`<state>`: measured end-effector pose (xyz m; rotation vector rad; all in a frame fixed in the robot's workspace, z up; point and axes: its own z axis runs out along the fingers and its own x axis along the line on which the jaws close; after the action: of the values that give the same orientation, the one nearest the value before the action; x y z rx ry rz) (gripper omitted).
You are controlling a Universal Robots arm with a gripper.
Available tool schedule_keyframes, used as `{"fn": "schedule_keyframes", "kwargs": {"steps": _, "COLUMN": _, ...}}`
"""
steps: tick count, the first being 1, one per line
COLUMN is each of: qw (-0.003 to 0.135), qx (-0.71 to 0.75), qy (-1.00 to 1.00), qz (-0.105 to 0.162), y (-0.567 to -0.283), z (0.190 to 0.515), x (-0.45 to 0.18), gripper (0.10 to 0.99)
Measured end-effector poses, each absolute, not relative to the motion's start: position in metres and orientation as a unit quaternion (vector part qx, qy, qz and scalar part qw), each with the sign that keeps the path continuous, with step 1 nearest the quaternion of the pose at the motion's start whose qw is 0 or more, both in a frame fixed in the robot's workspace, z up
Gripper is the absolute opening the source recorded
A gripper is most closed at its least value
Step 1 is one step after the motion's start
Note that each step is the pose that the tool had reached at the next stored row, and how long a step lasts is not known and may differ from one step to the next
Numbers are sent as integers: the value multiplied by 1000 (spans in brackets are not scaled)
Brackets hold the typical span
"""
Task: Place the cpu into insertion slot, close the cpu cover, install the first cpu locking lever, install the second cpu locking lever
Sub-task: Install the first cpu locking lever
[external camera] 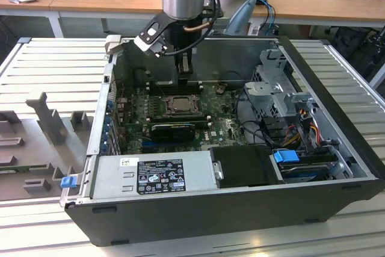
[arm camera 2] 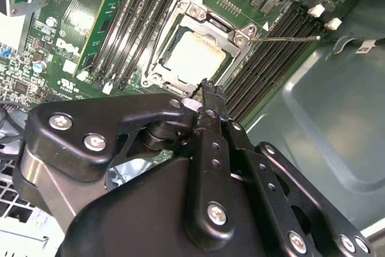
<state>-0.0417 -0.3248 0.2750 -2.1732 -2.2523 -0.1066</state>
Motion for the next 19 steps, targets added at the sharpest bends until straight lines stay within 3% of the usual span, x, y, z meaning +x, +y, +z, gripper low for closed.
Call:
{"fn": "schedule_keyframes", "kwargs": {"steps": 12, "qw": 9, "qx": -611, "qy": -791, "qz": -33, "y": -325, "z": 278, "x": -42, "gripper": 106}}
{"fn": "schedule_keyframes", "kwargs": {"steps": 19, "qw": 12, "qx": -553, "qy": -833, "qz": -18, "y": -325, "z": 277, "x": -42, "gripper": 106}}
